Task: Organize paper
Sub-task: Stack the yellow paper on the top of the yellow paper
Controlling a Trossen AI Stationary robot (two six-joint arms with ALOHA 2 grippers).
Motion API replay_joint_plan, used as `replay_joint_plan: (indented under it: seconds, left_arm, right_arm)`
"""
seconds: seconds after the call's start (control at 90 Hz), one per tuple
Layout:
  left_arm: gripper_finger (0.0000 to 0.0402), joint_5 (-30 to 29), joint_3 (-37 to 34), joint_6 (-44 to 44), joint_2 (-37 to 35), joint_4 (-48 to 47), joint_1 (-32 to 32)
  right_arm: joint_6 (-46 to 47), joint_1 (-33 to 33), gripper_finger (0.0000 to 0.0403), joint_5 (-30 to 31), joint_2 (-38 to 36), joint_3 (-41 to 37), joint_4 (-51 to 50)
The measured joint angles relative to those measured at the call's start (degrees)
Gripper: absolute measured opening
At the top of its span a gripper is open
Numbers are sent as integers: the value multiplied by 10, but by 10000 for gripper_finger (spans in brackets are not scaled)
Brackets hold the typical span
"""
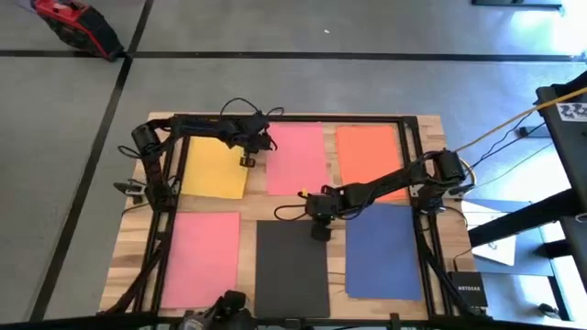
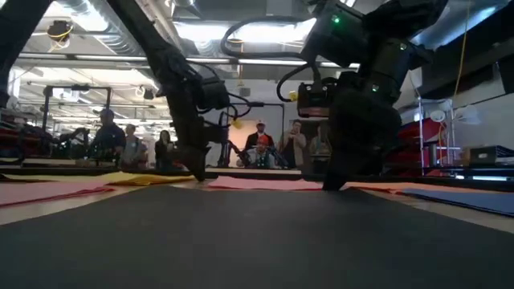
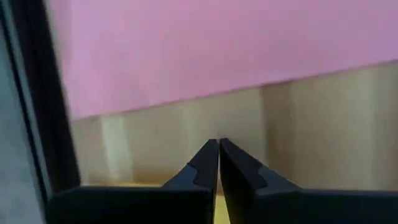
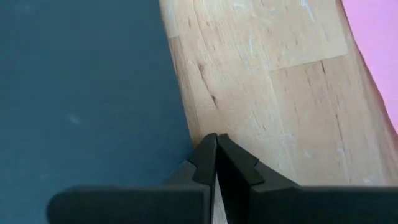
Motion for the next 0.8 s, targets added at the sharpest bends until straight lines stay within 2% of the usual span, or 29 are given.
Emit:
replay_joint_plan:
  seconds: [0.578,0.7,0.8]
  left_arm:
    - [0,-27,-1,10,-1,6,36]
    - [0,-71,-4,17,-27,-4,28]
    - [0,-77,2,-6,-71,-29,19]
  right_arm:
    - [0,0,1,0,0,0,0]
    - [0,0,1,0,0,0,0]
    - [0,0,1,0,0,0,-1]
